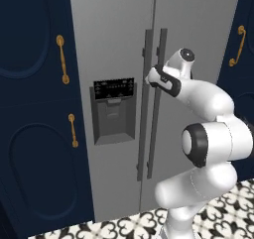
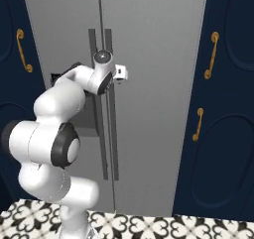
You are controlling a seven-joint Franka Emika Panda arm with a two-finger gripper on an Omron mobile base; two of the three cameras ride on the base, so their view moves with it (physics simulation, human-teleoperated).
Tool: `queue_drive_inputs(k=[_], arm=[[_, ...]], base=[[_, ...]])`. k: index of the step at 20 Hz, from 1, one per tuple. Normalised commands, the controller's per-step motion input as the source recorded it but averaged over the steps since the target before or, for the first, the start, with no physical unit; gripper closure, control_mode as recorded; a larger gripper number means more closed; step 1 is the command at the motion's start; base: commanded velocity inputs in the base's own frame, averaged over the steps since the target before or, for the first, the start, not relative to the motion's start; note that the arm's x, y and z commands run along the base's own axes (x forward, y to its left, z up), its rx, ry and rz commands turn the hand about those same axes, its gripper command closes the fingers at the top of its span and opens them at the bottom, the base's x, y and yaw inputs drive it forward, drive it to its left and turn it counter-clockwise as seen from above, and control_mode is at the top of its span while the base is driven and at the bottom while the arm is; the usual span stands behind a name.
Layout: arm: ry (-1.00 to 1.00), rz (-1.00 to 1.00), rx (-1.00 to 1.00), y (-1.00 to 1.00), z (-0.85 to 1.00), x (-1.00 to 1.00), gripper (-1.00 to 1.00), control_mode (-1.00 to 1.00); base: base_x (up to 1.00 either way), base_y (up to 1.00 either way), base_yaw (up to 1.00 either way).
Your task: Grab a lemon wedge from the fridge and one ice cube from the ice bowl, and put them in the glass of lemonade.
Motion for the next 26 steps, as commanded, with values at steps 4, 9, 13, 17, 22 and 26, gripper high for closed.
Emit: queue_drive_inputs(k=[4, 9, 13, 17, 22, 26], arm=[[-0.09, 0.0, 0.0, 0.0, -0.26, 0.33, -1.0, -1.0], [-0.03, 0.0, 0.0, 0.0, -0.33, 0.46, -1.0, -1.0], [0.0, 0.0, 0.0, 0.0, -0.1, 0.21, 1.0, -1.0], [0.0, 0.0, 0.0, 0.0, 0.0, 0.01, 1.0, -1.0], [0.0, -0.02, 0.0, -0.08, 0.0, 0.02, 1.0, -1.0], [0.0, -0.11, 0.0, -0.53, 0.02, 0.0, 1.0, -1.0]], base=[[0.0, 0.0, 0.0], [0.0, 0.0, 0.0], [0.0, 0.0, 0.0], [0.0, 0.0, 0.0], [0.0, 0.0, 0.0], [0.0, 0.0, 0.0]])
